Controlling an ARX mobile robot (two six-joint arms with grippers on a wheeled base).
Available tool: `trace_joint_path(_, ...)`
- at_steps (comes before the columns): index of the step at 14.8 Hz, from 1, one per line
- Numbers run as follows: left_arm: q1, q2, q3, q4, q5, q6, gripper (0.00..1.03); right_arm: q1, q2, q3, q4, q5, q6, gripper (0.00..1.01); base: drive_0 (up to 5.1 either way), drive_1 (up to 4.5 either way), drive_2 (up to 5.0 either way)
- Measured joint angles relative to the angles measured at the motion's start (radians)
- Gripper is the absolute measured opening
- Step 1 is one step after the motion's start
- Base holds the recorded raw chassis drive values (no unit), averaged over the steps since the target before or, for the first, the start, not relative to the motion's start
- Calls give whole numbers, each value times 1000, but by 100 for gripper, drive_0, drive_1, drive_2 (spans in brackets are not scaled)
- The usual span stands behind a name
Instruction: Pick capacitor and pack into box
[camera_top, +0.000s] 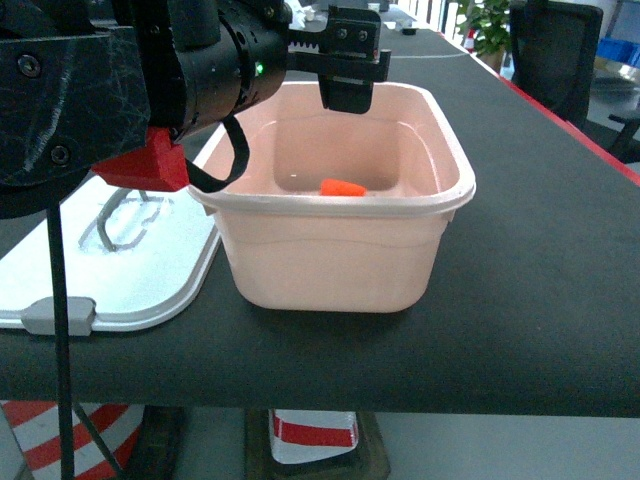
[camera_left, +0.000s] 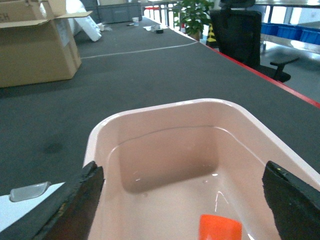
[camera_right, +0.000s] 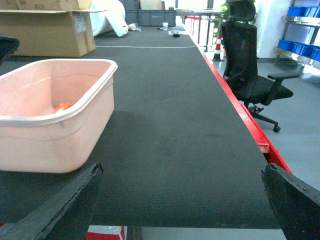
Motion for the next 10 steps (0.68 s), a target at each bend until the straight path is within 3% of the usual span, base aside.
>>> trace_joint_path(1,25,-20,-5,-6,-2,-18,100,0,0,0,0,0,0,98,0,0,0)
trace_joint_path(3,130,-143,-77,-3,41,-29,98,0,0,0,0,0,0,98,0,0,0)
trace_joint_path(5,273,-259,-156,33,105,-17,98,0,0,0,0,0,0,98,0,0,0)
trace_joint_path(8,441,-179,-243,97,197,-16,98,0,0,0,0,0,0,98,0,0,0)
trace_joint_path(10,489,-52,-243,166,238,-27,98,0,0,0,-1,0,0,98,0,0,0)
